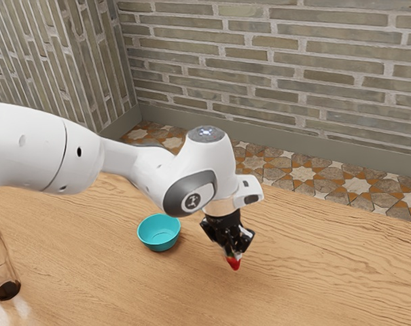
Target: Take strawberry from the bowl
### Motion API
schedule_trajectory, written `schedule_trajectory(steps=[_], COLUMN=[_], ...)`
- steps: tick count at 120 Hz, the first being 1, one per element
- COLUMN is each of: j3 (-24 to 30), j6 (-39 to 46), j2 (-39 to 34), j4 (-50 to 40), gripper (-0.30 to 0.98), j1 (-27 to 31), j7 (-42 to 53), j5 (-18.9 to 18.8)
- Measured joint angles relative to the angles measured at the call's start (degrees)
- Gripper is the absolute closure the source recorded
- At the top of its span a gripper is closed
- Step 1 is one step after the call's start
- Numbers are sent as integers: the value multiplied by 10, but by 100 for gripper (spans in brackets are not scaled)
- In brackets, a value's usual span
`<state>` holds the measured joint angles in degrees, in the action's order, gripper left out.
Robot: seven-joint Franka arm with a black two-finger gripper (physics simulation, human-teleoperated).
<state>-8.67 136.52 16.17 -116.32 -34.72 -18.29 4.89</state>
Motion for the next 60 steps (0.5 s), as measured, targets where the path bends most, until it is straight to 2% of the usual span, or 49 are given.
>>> schedule_trajectory(steps=[32, 60], j3=[3, -1], j6=[1, -18], j2=[-11, -68], j4=[2, 1], gripper=[27, 9], j1=[0, 0], j7=[23, 42], j5=[17, 3])
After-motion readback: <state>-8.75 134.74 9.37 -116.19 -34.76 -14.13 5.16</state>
